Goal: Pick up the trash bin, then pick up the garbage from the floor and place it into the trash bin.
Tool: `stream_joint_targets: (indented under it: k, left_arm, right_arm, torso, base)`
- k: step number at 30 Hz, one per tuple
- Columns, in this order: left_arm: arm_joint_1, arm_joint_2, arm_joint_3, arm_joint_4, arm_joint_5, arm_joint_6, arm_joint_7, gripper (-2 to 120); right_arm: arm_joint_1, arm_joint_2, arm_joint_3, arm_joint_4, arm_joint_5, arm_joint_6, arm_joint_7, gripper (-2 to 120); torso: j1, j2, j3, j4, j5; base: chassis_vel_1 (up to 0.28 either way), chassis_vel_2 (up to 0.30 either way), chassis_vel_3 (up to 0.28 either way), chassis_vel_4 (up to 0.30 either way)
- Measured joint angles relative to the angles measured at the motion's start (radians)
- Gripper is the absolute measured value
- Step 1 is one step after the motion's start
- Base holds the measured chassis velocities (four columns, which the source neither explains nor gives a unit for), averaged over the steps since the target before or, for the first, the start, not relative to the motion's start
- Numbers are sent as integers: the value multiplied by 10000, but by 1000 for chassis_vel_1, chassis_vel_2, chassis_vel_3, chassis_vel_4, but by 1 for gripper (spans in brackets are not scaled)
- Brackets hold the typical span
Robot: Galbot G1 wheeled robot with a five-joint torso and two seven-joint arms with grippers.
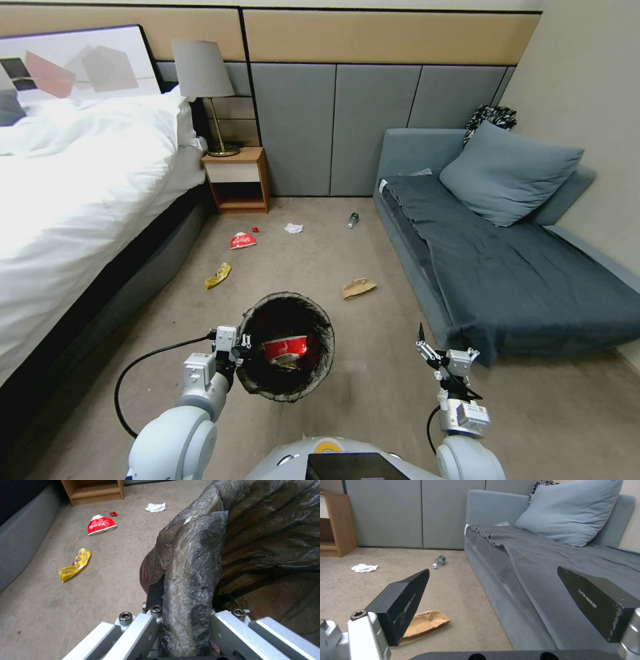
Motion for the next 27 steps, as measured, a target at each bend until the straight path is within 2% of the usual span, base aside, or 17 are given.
stream_joint_targets:
  k: [27]
  left_arm:
    - [-35,-15,14,6,20,2,27,1]
  right_arm:
    - [38,52,-70,-55,-115,-64,53,100]
  torso:
    - [1,0,0,1,-1]
  base:
    - [-161,167,160,-164]
